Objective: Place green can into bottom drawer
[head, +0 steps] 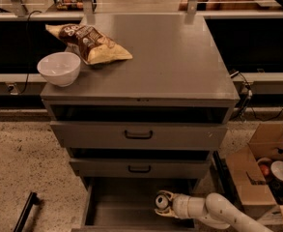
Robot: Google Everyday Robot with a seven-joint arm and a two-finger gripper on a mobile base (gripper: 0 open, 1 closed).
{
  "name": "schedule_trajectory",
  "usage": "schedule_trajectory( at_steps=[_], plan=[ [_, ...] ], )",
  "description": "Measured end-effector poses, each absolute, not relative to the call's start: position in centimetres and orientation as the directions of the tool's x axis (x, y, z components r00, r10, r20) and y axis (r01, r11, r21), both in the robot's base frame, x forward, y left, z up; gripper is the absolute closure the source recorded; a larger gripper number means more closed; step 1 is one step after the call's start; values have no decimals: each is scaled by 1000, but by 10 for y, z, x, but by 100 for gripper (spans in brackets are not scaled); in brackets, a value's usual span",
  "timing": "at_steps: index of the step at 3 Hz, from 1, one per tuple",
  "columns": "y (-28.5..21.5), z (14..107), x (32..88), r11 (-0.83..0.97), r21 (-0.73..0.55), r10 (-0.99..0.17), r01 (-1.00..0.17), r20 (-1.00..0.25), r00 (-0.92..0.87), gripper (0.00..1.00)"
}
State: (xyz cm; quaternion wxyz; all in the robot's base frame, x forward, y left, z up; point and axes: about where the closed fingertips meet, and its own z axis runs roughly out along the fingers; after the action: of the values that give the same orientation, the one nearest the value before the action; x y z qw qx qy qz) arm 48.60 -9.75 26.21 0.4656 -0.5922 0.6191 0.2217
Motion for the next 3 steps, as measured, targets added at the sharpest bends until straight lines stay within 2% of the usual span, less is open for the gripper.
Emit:
schedule_trajectory(
  at_steps=[1,2,3],
  plan=[
    [-99,246,476,132,-295,-666,-947,-733,136,100],
    [-115,233,469,144,-284,-735,-948,-672,90,100],
    [-134,226,475,220,-288,-718,-932,-694,45,100]
  ],
)
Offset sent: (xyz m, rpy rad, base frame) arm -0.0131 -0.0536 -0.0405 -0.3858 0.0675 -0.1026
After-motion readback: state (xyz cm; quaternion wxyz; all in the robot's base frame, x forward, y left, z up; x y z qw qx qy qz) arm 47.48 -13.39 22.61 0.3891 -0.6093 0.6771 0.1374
